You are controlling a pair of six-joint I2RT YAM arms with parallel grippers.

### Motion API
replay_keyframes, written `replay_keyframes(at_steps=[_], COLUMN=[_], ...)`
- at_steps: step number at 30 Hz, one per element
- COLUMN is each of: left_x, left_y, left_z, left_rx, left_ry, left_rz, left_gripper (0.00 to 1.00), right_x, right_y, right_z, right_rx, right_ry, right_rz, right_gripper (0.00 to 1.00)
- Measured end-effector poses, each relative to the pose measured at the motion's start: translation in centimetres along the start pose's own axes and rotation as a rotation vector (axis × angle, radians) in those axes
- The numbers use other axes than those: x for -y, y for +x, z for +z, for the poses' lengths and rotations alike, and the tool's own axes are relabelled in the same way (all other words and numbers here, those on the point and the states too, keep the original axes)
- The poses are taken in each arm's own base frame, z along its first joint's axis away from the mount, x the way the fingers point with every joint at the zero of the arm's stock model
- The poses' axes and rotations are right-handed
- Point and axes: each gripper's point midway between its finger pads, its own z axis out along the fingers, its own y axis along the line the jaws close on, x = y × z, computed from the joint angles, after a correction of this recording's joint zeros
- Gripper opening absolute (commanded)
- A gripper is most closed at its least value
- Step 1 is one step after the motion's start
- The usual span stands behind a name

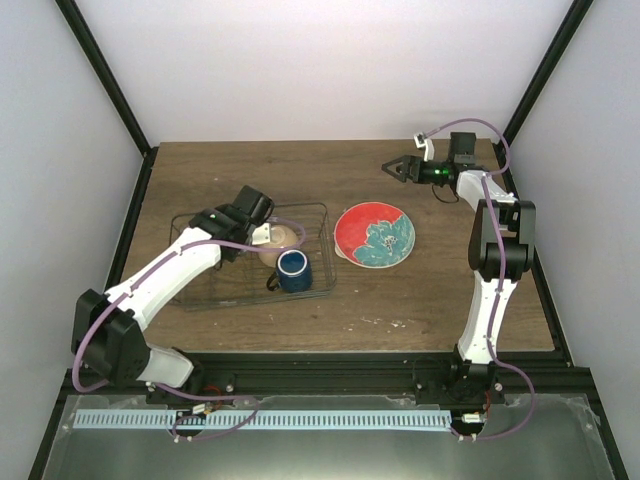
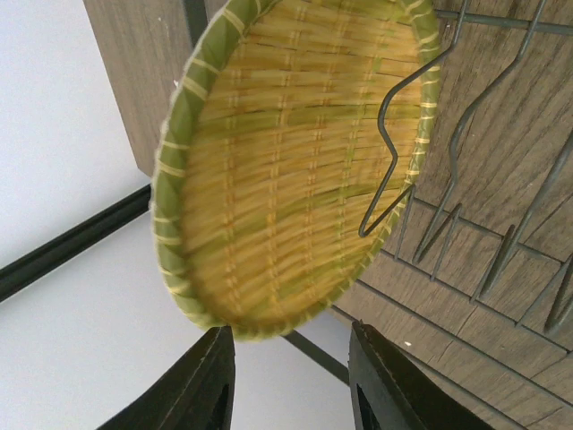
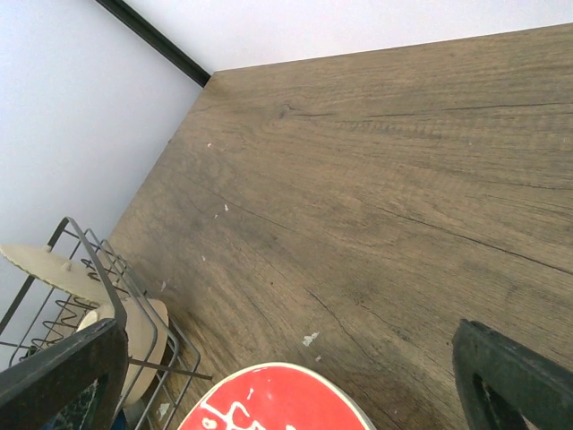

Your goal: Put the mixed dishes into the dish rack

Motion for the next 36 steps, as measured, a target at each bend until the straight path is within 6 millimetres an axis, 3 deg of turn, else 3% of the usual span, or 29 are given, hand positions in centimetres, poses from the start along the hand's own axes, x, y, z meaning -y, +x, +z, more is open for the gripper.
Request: replay_keyframes(at_steps=[2, 5, 7, 9, 12, 17, 19, 24, 28, 31, 33, 36], left_x=[0.1, 0.1, -0.3, -1.3, -4.5, -12.2, -16.9, -21.5, -22.8, -22.7, -22.0, -20.9], left_y=[0.0, -0.1, -0.2, -0.4, -1.2, -3.4, -5.7, -7.5, -8.4, -7.0, -4.0, 1.5], left_z=[0.2, 0.3, 0.2, -0.3, -1.5, -4.3, -5.8, -4.8, -1.0, 2.3, 4.1, 5.3], left_rx=[-0.004, -0.007, -0.002, 0.015, 0.059, 0.178, 0.317, 0.453, 0.441, 0.363, 0.276, 0.141], left_ry=[0.004, 0.006, 0.001, -0.022, -0.103, -0.222, -0.223, -0.148, -0.040, 0.030, 0.065, 0.077], left_rz=[0.000, -0.004, -0.010, -0.038, -0.119, -0.356, -0.550, -0.806, -0.985, -1.121, -1.233, -1.397], left_gripper=[0.46, 0.87, 1.00, 1.00, 1.00, 1.00, 1.00, 1.00, 1.00, 1.00, 1.00, 1.00], right_x=[-0.1, -0.1, -0.1, -0.2, -0.1, 0.6, 1.1, 2.2, 2.5, 2.1, 1.8, 1.6], right_y=[-0.2, -0.4, -0.4, -0.6, -0.8, -0.9, -0.8, 0.0, 0.3, 0.2, -0.2, -0.7], right_z=[0.0, -0.1, -0.1, -0.1, -0.1, -0.3, -0.3, -0.5, -1.0, -1.9, -2.5, -3.2], right_rx=[0.003, 0.005, 0.005, 0.006, 0.006, -0.001, -0.005, -0.030, -0.047, -0.049, -0.043, -0.031], right_ry=[0.000, 0.000, 0.000, 0.001, 0.012, 0.067, 0.094, 0.162, 0.218, 0.272, 0.303, 0.342], right_rz=[-0.005, -0.009, -0.009, -0.010, -0.015, -0.022, -0.022, -0.008, -0.005, -0.023, -0.041, -0.058], right_gripper=[1.00, 1.00, 1.00, 1.00, 1.00, 1.00, 1.00, 1.00, 1.00, 1.00, 1.00, 1.00])
